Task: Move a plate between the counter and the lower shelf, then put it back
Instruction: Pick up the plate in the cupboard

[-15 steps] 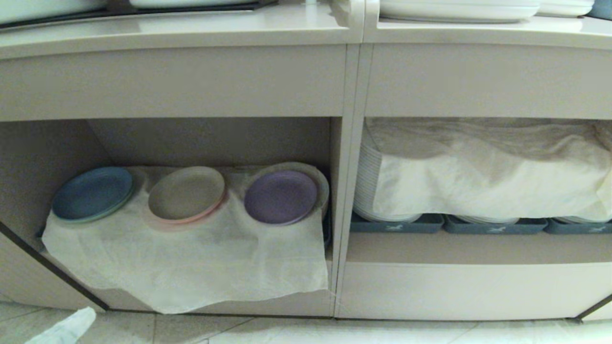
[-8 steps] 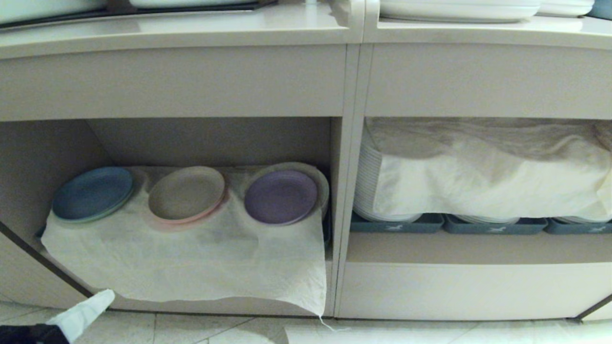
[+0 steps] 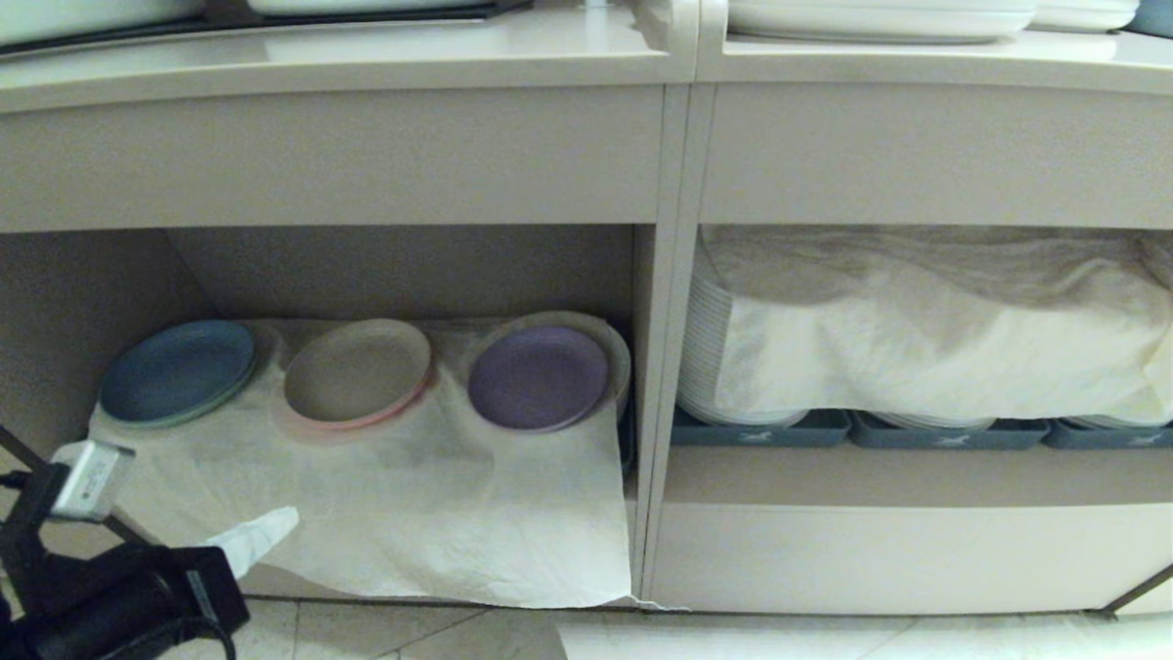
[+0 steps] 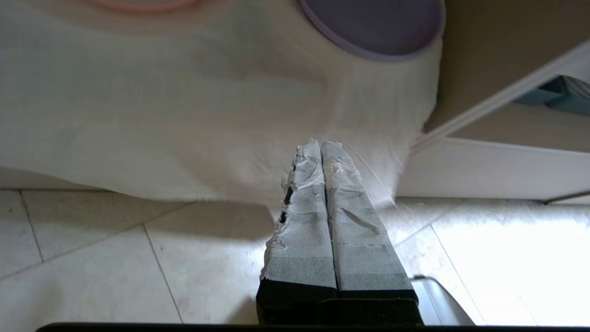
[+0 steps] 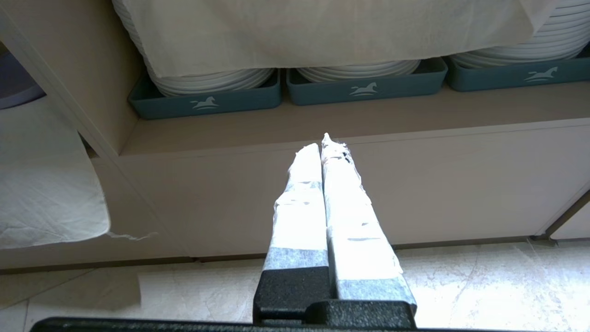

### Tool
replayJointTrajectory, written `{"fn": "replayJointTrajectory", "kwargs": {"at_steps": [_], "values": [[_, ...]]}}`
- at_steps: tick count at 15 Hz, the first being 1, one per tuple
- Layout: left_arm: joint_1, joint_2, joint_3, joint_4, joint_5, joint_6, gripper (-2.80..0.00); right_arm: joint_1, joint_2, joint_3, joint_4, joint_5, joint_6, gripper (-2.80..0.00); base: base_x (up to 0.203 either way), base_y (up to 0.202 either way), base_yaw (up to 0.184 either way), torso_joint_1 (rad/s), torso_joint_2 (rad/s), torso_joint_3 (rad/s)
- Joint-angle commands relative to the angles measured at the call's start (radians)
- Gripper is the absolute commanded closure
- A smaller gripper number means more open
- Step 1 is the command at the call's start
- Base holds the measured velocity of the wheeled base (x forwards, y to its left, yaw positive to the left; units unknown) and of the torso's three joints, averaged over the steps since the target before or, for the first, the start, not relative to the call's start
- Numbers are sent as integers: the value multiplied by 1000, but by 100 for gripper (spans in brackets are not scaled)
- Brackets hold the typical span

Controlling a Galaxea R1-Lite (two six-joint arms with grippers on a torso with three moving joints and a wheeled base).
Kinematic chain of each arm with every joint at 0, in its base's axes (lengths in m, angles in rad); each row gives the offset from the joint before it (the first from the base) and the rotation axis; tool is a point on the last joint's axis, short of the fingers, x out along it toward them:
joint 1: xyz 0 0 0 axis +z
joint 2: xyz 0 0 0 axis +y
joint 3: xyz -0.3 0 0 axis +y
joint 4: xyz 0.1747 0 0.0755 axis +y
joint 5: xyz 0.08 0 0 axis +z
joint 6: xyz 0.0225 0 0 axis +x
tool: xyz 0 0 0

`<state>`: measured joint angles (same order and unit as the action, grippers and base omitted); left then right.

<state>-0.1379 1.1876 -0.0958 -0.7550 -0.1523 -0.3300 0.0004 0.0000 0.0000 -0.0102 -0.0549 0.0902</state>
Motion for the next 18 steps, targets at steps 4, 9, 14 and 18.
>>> {"fn": "replayJointTrajectory", "kwargs": {"at_steps": [4, 9, 14, 18], "values": [[-56, 267, -89, -146, 82, -44, 0, 0, 0, 0, -1, 0, 0, 0, 0, 0, 0, 0, 0, 0], [-198, 387, -123, -205, 175, -82, 0, 1, 0, 0, -1, 0, 0, 0, 0, 0, 0, 0, 0, 0], [-209, 498, -223, -187, 190, -169, 0, 1, 0, 0, -1, 0, 0, 0, 0, 0, 0, 0, 0, 0], [-210, 578, -290, -198, 201, -178, 0, 1, 0, 0, -1, 0, 0, 0, 0, 0, 0, 0, 0, 0]]}}
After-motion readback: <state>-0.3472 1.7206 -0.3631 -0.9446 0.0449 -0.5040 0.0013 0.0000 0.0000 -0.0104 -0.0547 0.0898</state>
